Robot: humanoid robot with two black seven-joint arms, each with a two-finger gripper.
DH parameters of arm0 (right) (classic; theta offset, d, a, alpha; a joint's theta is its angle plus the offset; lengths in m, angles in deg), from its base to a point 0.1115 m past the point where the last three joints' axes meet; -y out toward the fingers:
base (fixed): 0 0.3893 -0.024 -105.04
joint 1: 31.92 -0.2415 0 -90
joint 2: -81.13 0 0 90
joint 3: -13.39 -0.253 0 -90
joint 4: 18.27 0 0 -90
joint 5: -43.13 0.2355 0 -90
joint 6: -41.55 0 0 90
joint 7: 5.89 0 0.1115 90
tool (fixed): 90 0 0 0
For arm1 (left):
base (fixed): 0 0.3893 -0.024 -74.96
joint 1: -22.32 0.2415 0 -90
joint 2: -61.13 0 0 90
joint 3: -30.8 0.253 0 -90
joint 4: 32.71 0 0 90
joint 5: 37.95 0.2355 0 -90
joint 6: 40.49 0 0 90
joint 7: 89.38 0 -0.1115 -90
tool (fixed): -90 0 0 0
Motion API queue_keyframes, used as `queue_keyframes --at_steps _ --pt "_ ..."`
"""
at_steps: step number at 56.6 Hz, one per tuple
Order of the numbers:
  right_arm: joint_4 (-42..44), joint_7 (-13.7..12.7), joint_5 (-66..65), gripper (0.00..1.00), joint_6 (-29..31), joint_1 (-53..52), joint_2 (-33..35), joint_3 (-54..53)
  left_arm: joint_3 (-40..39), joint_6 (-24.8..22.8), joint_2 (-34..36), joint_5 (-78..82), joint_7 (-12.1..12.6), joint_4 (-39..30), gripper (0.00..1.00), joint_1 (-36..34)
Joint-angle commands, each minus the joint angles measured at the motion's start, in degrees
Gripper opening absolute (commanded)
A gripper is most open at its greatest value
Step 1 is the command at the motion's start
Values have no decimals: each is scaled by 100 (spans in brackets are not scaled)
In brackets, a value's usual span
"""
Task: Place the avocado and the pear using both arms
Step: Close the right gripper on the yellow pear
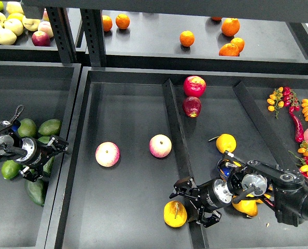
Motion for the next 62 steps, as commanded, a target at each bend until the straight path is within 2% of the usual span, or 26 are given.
queue_keyframes --at_steps 1,20,32,62 --pt "19 0 -7 100 0 11 0 0 -10 0 4 0 0 0 99 4" --pt "169 0 -16 100 0 20 -185 9 -36 0 4 0 0 0 99 13" --pt "169 0 -24 93 0 11 -211 0 -36 0 4 0 0 0 99 22" --pt "335 0 -121 84 0 108 -246 9 -80 0 4 -9 0 0 99 13"
